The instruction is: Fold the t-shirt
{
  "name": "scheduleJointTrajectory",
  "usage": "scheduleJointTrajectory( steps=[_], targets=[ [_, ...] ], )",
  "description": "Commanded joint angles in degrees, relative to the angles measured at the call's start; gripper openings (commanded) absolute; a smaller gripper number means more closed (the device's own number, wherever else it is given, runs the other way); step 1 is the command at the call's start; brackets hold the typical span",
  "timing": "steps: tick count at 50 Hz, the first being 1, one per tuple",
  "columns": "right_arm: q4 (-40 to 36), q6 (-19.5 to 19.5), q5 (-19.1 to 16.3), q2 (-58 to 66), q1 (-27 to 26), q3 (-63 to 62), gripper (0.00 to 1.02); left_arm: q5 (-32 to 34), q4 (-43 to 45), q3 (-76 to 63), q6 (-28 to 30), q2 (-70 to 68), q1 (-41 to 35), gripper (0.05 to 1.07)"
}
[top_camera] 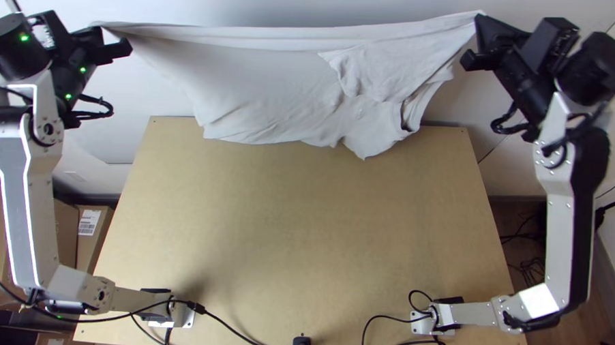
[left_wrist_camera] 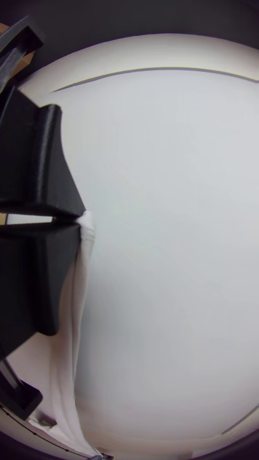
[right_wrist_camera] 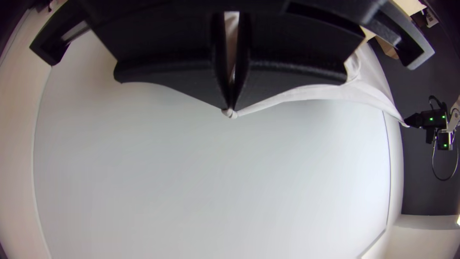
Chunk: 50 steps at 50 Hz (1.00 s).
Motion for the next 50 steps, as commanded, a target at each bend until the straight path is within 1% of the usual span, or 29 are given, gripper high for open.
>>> scheduleJointTrajectory(
  steps=[1, 10, 14, 17, 21, 26, 30, 35, 38, 44, 47, 50],
  targets=[
    [1.5, 1.0, 1.7, -9.5, 0.4, 0.1, 0.02, -1.4, 2.4, 0.0, 0.4, -7.4, 1.9, 0.08],
    [1.5, 1.0, 1.6, -21.7, 1.4, -5.9, 0.02, -1.4, 2.6, -4.2, 0.4, -17.6, 3.5, 0.08],
    [1.5, 1.1, 1.6, -27.0, 2.1, -8.5, 0.02, -1.2, 4.7, -8.8, 0.7, -23.9, 3.5, 0.08],
    [1.0, 2.3, 1.5, -30.4, 2.2, -9.7, 0.02, -0.9, 7.5, -12.6, 1.4, -28.8, 3.4, 0.08],
    [0.0, 3.4, 1.5, -34.2, 2.2, -10.8, 0.02, 0.0, 8.7, -15.9, 1.7, -34.3, 3.2, 0.08],
    [-2.2, 4.8, 1.2, -37.7, 2.1, -10.7, 0.02, 0.3, 8.5, -18.5, 1.8, -39.3, 2.3, 0.08],
    [-4.1, 4.9, 0.2, -39.6, 2.1, -10.7, 0.02, 0.3, 7.7, -20.2, 1.7, -42.5, 2.3, 0.08],
    [-6.3, 6.5, -1.2, -40.3, 1.3, -10.8, 0.02, 0.4, 7.0, -24.5, 1.7, -45.9, 2.3, 0.08],
    [-8.5, 7.9, -1.8, -40.2, 1.2, -11.9, 0.02, 1.2, 5.1, -28.0, 0.9, -47.4, 2.2, 0.08],
    [-8.9, 11.2, -2.0, -41.8, 1.3, -21.3, 0.02, 3.2, 4.7, -40.7, -3.8, -51.0, 1.6, 0.08],
    [-7.3, 12.9, -2.0, -43.7, 1.4, -29.8, 0.02, 3.6, 5.3, -49.0, -5.1, -52.8, 0.9, 0.08],
    [-5.4, 13.7, -2.0, -45.6, 2.5, -38.7, 0.02, 6.5, 5.1, -56.7, -6.1, -53.2, 0.2, 0.08]
  ],
)
